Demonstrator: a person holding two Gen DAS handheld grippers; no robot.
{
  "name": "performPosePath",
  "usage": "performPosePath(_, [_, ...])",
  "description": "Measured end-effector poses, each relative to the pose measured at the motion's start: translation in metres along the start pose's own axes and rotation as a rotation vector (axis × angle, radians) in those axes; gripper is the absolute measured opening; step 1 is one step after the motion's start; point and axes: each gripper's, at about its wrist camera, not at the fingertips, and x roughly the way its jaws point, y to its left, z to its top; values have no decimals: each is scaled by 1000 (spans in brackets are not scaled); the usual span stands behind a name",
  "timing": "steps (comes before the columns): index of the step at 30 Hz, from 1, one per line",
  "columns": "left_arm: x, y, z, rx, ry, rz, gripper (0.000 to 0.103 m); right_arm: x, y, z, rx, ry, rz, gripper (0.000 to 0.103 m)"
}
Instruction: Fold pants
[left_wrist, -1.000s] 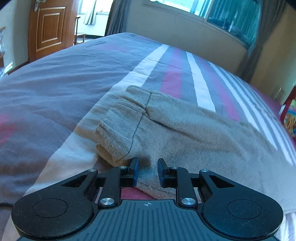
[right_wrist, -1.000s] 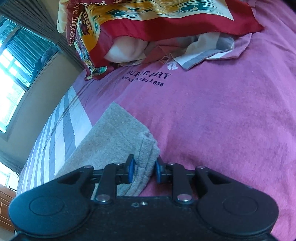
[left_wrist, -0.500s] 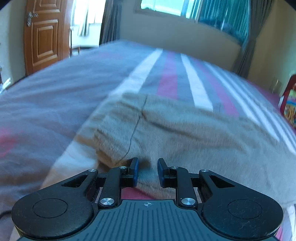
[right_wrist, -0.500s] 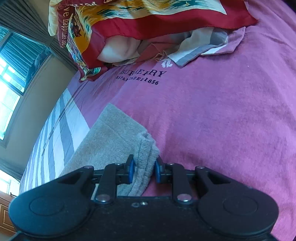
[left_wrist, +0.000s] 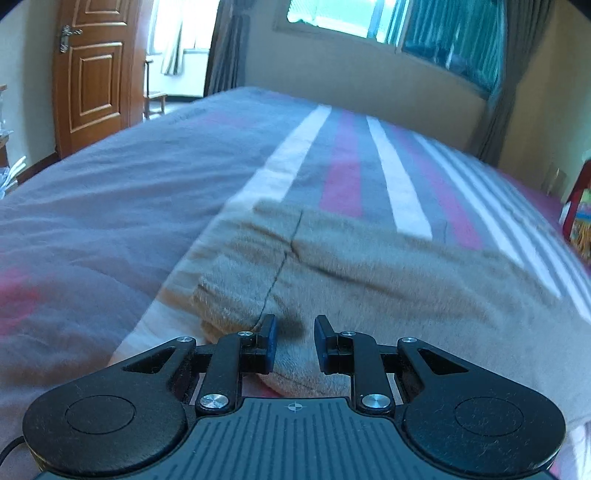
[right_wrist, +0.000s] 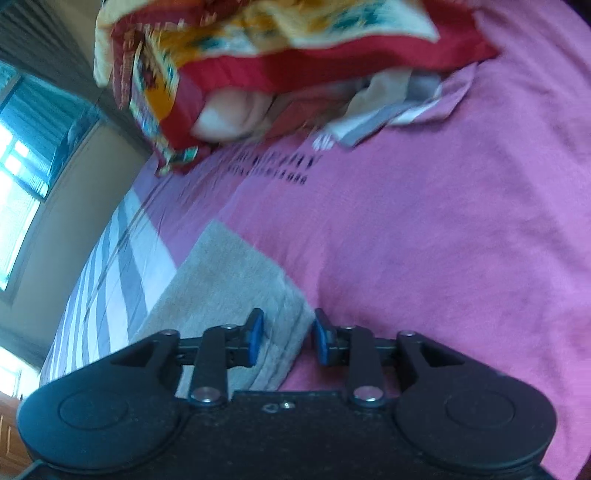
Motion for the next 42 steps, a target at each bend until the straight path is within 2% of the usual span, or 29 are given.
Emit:
performPosePath(1, [-6, -2, 2, 5, -28, 4, 23, -6, 0, 0, -2, -31, -8, 39])
performPosePath(4, [-10, -12, 12, 28, -83, 27, 23, -28, 17, -5, -104, -147, 12, 36])
performPosePath(6, [-7, -26, 22, 34, -124, 43, 23, -30, 41, -12, -194, -158, 56, 35])
performPosePath(8, [0, -44, 30, 35, -151, 75, 23, -18, 75, -27, -292, -89, 140, 35])
performPosePath(10, [16, -56, 36, 21, -117, -4, 23, -2, 120, -53, -423, -6, 206, 36])
performPosePath(12, [33, -76, 36, 72, -82, -81, 23, 11, 158, -81, -520, 61, 262, 37])
performPosePath(16, [61, -108, 30, 154, -18, -154, 23, 42, 238, -149, -676, 207, 364, 37])
performPosePath(18, [72, -115, 26, 178, 2, -157, 24, 58, 269, -181, -724, 285, 414, 36])
performPosePath(20, [93, -116, 21, 225, 87, -100, 24, 73, 290, -206, -752, 346, 456, 34])
performPosePath(21, [101, -111, 20, 214, 108, -104, 24, 82, 295, -214, -768, 361, 432, 33])
performPosePath(22, [106, -102, 22, 156, 120, -128, 24, 91, 297, -217, -773, 346, 372, 21])
performPosePath(23, [108, -94, 28, 95, 146, -153, 23, 98, 293, -212, -730, 338, 349, 8])
performPosePath(24, [105, -91, 34, 71, 159, -169, 24, 103, 290, -205, -676, 351, 340, 6])
performPosePath(25, [96, -90, 40, 70, 131, -177, 24, 106, 288, -197, -628, 378, 346, 9])
performPosePath(26, [85, -90, 46, 103, 74, -167, 26, 100, 290, -195, -624, 374, 356, 24])
performPosePath(27, [82, -89, 49, 124, 46, -150, 37, 93, 293, -192, -641, 342, 370, 32])
performPosePath(29, [80, -77, 59, 109, -7, -82, 52, 81, 305, -194, -682, 306, 430, 33])
performPosePath(31, [90, -62, 61, 83, 9, -20, 55, 83, 326, -205, -689, 353, 494, 33])
performPosePath(33, [109, -53, 53, 100, 73, -26, 55, 93, 348, -221, -707, 397, 534, 33])
performPosePath(34, [112, -54, 48, 135, 70, -29, 55, 102, 356, -230, -707, 424, 542, 31])
performPosePath(36, [109, -61, 44, 198, 62, -20, 55, 122, 366, -255, -710, 467, 465, 30])
performPosePath(37, [101, -63, 48, 187, 60, -20, 56, 127, 363, -258, -688, 452, 451, 30])
performPosePath(39, [79, -63, 50, 159, -1, -58, 58, 119, 360, -251, -628, 441, 454, 32])
performPosePath(41, [64, -61, 44, 169, -15, -70, 60, 93, 347, -237, -620, 378, 517, 34])
performPosePath(42, [60, -58, 39, 182, -9, -68, 62, 83, 337, -230, -637, 347, 519, 35])
